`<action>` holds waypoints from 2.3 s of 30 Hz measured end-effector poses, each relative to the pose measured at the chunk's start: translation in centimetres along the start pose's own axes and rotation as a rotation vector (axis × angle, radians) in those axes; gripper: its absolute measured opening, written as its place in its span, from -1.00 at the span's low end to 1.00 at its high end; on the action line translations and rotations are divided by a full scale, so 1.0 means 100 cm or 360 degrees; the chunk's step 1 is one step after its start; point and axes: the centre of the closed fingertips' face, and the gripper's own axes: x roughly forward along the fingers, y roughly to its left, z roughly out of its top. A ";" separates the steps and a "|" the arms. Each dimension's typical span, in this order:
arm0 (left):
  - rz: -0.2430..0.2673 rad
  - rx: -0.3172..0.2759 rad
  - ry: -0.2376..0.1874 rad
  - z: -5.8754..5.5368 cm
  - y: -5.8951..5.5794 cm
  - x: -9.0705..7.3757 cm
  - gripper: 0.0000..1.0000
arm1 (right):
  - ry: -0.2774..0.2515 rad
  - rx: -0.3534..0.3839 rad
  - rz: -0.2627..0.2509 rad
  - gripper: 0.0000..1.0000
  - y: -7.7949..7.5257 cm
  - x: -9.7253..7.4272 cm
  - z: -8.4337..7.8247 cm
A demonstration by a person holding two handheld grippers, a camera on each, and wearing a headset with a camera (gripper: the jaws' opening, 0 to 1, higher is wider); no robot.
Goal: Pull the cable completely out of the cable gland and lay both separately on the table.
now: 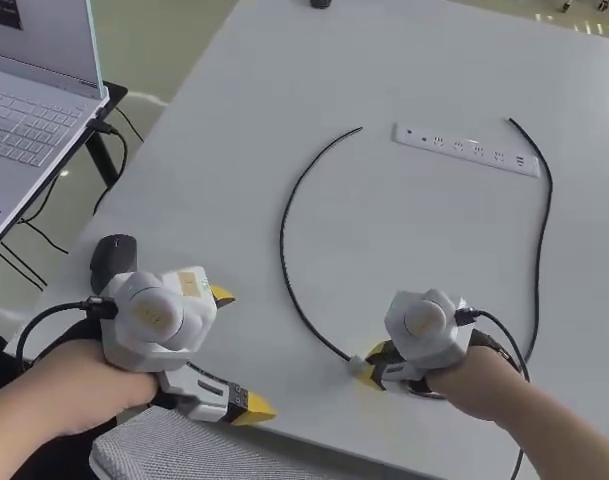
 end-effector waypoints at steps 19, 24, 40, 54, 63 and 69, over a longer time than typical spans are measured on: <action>-0.0035 0.0025 -0.0032 0.013 -0.007 0.010 0.79 | -0.0099 -0.0073 -0.0022 -0.88 0.006 -0.027 0.014; -0.0060 0.0058 -0.0050 0.023 -0.011 0.016 0.76 | -0.0127 -0.0108 -0.0041 -0.88 0.010 -0.041 0.024; -0.0158 0.0138 -0.0123 0.058 -0.036 0.041 0.68 | -0.0160 -0.0212 -0.0072 -0.89 0.024 -0.079 0.033; -0.0280 0.0188 -0.0188 0.082 -0.051 0.061 0.53 | -0.0220 -0.0322 -0.0093 -0.90 0.037 -0.101 0.039; -0.0313 0.0177 -0.0238 0.089 -0.054 0.066 0.36 | -0.0253 -0.0404 -0.0103 -0.90 0.046 -0.111 0.042; -0.0351 0.0213 -0.0289 0.098 -0.059 0.065 0.21 | -0.0242 -0.0491 -0.0109 -0.89 0.050 -0.116 0.042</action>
